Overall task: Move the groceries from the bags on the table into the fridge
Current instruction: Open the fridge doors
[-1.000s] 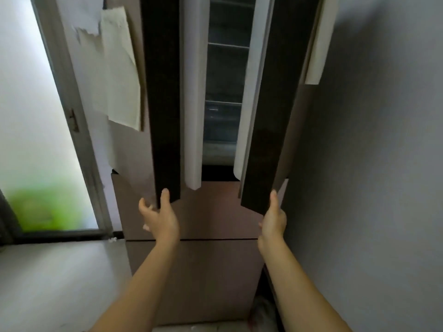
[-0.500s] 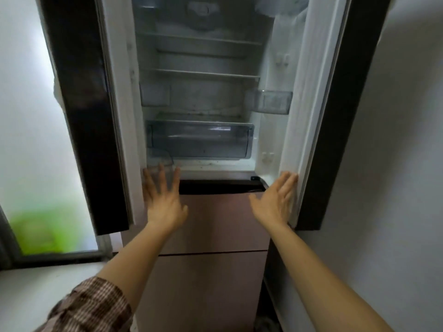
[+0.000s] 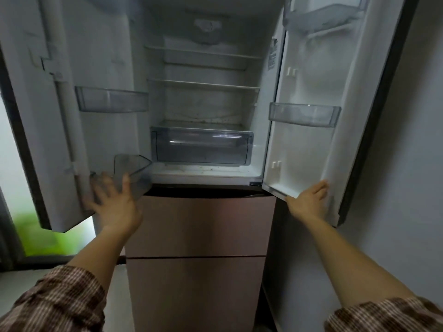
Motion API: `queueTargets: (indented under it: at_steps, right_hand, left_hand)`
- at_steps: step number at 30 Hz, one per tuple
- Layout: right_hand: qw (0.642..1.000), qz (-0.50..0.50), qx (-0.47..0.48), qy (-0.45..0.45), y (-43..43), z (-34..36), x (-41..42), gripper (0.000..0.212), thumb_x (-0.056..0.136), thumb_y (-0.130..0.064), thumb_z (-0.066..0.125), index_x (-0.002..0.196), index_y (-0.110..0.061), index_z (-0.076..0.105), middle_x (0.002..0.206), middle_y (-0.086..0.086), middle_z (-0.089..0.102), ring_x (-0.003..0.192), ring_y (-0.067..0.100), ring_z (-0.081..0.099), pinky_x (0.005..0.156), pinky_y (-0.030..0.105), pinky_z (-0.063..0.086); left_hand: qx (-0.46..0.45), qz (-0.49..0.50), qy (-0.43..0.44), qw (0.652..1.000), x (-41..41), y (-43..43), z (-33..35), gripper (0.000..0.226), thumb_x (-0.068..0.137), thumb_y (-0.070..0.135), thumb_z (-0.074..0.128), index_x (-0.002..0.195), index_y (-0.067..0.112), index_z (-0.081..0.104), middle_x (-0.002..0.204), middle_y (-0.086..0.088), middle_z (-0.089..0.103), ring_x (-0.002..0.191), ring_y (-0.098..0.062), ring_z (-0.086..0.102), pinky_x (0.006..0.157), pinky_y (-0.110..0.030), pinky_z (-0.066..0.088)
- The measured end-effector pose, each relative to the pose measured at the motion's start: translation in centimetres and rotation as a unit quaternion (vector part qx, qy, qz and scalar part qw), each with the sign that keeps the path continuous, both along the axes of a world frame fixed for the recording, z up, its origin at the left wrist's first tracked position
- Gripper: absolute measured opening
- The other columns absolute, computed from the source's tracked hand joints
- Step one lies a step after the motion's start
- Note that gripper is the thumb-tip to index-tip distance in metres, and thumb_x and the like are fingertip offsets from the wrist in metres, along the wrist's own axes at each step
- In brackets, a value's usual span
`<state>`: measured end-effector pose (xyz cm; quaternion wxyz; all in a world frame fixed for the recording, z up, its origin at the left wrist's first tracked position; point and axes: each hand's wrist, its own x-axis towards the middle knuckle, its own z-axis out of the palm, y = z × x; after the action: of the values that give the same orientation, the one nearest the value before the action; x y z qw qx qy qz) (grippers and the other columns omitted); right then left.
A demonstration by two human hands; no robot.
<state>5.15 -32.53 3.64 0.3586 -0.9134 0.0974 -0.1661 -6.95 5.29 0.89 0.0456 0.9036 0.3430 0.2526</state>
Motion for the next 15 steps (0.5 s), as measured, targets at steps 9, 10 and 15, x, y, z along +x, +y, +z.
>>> queueTargets:
  at_steps: [9, 10, 15]
  right_hand:
    - [0.984, 0.151, -0.085, -0.037, 9.1, -0.2, -3.9, 0.084, 0.091, -0.035, 0.059, 0.151, -0.007, 0.008, 0.157, 0.017, 0.007, 0.142, 0.036, 0.016, 0.111, 0.052, 0.024]
    - [0.979, 0.177, -0.092, -0.046, 10.7, -0.3, -4.6, 0.08, 0.091, -0.035, 0.059, 0.149, -0.006, 0.013, 0.155, 0.016, 0.012, 0.139, 0.035, 0.021, 0.109, 0.05, 0.026]
    - [0.939, 0.312, -0.131, -0.058, 19.7, -1.4, -9.5, 0.067, 0.091, -0.037, 0.055, 0.143, -0.01, 0.024, 0.147, 0.011, 0.023, 0.13, 0.03, 0.031, 0.105, 0.048, 0.032]
  left_hand:
    - [0.038, -0.104, -0.016, 0.994, -1.5, -2.3, 2.1, 0.076, 0.087, 0.037, 0.057, 0.149, 0.018, 0.017, 0.159, -0.018, -0.002, 0.146, -0.037, -0.006, 0.116, -0.053, 0.008]
    - [0.038, -0.115, -0.026, 0.992, -2.2, -2.3, 2.2, 0.072, 0.087, 0.036, 0.056, 0.148, 0.017, 0.021, 0.158, -0.018, 0.002, 0.146, -0.036, -0.002, 0.116, -0.051, 0.011]
    - [0.031, -0.1, -0.038, 0.994, -7.9, 0.4, 1.5, 0.062, 0.088, 0.033, 0.053, 0.143, 0.012, 0.034, 0.152, -0.019, 0.023, 0.141, -0.034, 0.017, 0.108, -0.044, 0.03]
